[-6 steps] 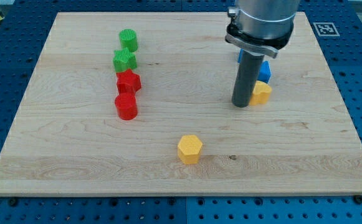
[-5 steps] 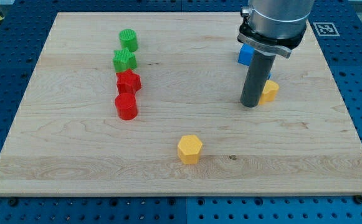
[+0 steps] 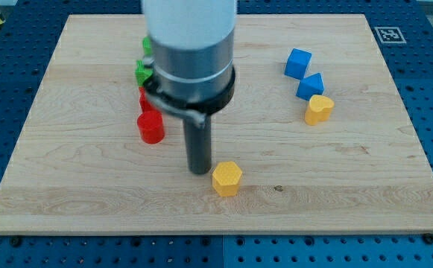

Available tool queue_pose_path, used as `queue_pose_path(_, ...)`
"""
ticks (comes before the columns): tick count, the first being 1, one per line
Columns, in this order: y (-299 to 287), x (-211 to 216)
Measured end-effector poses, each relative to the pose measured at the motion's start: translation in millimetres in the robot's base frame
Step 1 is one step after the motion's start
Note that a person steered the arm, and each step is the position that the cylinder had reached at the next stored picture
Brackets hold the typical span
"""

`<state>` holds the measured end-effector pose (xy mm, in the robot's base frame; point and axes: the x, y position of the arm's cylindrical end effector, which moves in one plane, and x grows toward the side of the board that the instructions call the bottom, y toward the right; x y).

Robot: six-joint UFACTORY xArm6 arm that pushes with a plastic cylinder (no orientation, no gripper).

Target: Push the yellow hexagon towards the center right

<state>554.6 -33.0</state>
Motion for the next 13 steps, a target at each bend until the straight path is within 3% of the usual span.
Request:
queue_pose_path(1, 4.3, 25.9)
queue_pose_path(4, 11.1, 22.5)
queue_pose_path(6, 51.3, 21.5)
queue_pose_path(8, 59.8, -11.6)
queue_pose_path(13, 157.3, -26.9)
